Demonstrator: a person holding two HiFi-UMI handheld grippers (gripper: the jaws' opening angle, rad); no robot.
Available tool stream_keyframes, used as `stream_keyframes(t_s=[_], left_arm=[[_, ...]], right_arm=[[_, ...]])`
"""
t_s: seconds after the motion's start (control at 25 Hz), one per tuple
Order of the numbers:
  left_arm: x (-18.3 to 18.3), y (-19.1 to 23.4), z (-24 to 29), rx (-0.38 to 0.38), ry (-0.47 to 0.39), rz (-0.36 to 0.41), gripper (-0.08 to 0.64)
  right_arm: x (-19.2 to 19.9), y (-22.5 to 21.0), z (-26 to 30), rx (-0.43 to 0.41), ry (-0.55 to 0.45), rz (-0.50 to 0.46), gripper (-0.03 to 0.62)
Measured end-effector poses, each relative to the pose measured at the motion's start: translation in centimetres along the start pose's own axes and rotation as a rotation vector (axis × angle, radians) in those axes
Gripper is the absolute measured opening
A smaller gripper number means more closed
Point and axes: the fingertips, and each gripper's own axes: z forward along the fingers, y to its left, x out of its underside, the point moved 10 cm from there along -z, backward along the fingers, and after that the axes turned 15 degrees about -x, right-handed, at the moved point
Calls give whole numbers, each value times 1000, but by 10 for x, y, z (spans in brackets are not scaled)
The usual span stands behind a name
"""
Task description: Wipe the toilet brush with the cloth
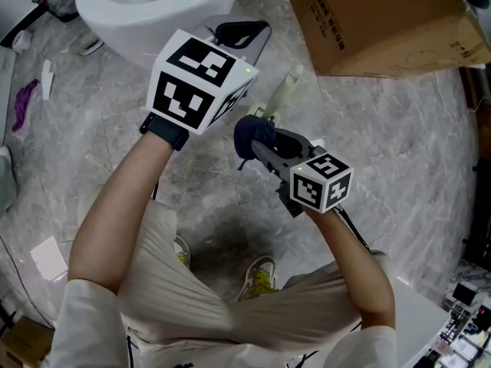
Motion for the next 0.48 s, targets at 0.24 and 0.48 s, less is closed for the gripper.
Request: stream_keyframes(t_s=[0.24, 0.48], left_arm=[[1, -9, 3, 26, 12, 10, -3], [1, -7, 1, 24, 10, 14, -3]], right_arm=[[-42, 5, -25, 1, -84, -116, 133], [-68, 7, -49, -9, -194, -110, 133]])
